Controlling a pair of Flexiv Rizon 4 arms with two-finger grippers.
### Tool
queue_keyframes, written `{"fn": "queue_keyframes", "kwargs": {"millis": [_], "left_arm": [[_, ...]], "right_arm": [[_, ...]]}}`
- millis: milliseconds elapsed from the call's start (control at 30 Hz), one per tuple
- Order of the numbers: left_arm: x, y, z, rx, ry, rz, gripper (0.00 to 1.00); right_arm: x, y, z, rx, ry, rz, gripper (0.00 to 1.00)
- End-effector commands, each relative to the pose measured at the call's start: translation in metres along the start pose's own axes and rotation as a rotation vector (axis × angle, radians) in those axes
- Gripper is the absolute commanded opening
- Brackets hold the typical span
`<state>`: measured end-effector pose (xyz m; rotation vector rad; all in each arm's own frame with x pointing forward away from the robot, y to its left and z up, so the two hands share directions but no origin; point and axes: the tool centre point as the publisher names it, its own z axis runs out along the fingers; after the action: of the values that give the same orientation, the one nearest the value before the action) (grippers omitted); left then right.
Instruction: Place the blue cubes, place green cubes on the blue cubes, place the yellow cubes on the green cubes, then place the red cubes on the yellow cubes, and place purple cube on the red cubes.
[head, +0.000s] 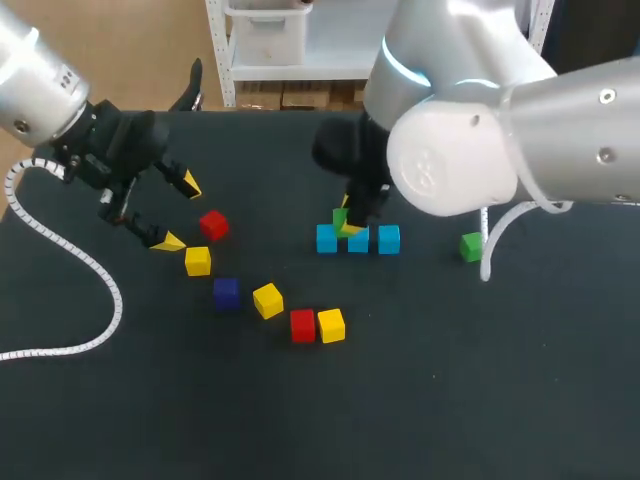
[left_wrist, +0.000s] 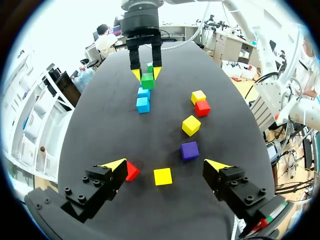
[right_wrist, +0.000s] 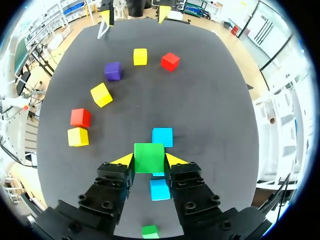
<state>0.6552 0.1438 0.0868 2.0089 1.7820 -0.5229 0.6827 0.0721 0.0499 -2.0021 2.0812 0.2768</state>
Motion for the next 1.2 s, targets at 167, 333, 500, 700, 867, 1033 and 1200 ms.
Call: {"fn": "queue_keyframes", "kwargs": {"millis": [167,333,500,700,867,1033,1200], "left_arm": [[0.001,-0.001,0.000,-0.002,-0.003,0.004,1.00],[0.001,-0.001,0.000,-0.002,-0.003,0.004,1.00],[0.001,-0.001,0.000,-0.002,-0.003,0.004,1.00],[0.001,-0.001,0.000,-0.002,-0.003,0.004,1.00],[0.001,-0.001,0.000,-0.002,-0.003,0.004,1.00],[0.001,-0.001,0.000,-0.002,-0.003,0.004,1.00],[0.001,-0.001,0.000,-0.002,-0.003,0.004,1.00]], "right_arm": [[0.004,-0.001,0.009,0.014,-0.052,0.022,0.00],[0.008,-0.002,0.012,0.012,-0.053,0.033,0.00],[0.009,-0.005,0.014,0.015,-0.053,0.038,0.00],[0.008,-0.010,0.015,0.013,-0.065,0.038,0.00],[0.007,-0.014,0.019,0.005,-0.076,0.034,0.00],[0.007,-0.017,0.021,-0.004,-0.085,0.036,0.00],[0.008,-0.020,0.021,-0.004,-0.080,0.035,0.00]]}}
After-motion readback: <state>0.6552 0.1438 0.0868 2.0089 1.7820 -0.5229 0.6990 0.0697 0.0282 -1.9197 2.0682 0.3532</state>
